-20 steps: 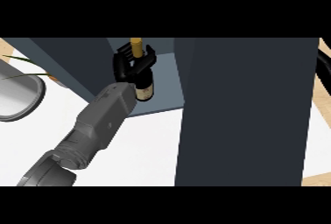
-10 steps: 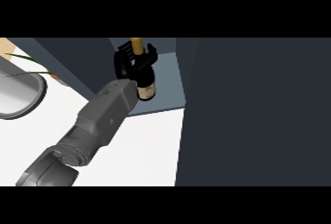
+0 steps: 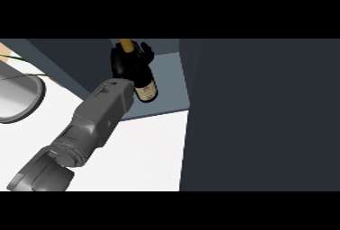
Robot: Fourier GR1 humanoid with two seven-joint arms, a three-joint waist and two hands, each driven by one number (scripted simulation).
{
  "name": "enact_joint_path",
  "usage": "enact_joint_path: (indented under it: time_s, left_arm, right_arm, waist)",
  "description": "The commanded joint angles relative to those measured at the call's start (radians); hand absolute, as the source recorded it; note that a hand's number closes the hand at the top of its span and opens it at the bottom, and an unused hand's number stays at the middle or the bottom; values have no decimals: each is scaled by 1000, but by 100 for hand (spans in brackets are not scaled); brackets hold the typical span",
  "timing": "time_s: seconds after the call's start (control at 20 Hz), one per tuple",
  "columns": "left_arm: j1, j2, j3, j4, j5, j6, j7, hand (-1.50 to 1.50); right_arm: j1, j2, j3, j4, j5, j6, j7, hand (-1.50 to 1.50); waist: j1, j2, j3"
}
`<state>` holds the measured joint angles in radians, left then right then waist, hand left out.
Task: Pick up the wine, place it into the cabinet and close the cabinet
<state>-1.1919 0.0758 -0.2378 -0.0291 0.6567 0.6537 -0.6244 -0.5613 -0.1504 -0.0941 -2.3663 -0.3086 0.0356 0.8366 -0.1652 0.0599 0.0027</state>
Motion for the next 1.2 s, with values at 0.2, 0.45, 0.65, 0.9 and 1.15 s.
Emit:
enact_joint_path:
  time_s: [0.2,0.45,0.65,0.9,1.15]
  left_arm:
    - [53,42,-51,28,-57,77,55,150]
    - [87,38,-69,27,-77,137,58,150]
    - [89,43,-80,27,-89,54,68,-150]
    - [94,63,-69,28,-79,39,98,-150]
    - [89,81,-61,28,-73,16,101,-150]
  right_arm:
    - [15,4,0,-9,-14,8,-6,-150]
    - [-13,-9,-4,-27,-36,5,18,-150]
    - [-16,17,20,-32,-16,-10,7,-150]
    - [0,5,4,-31,-22,10,-9,-150]
    - [12,4,26,-54,-37,11,24,-150]
  waist:
    - [1,12,-4]
    - [-13,10,-5]
    - [-16,17,-7]
    - [-12,17,-6]
    - [-15,8,-7]
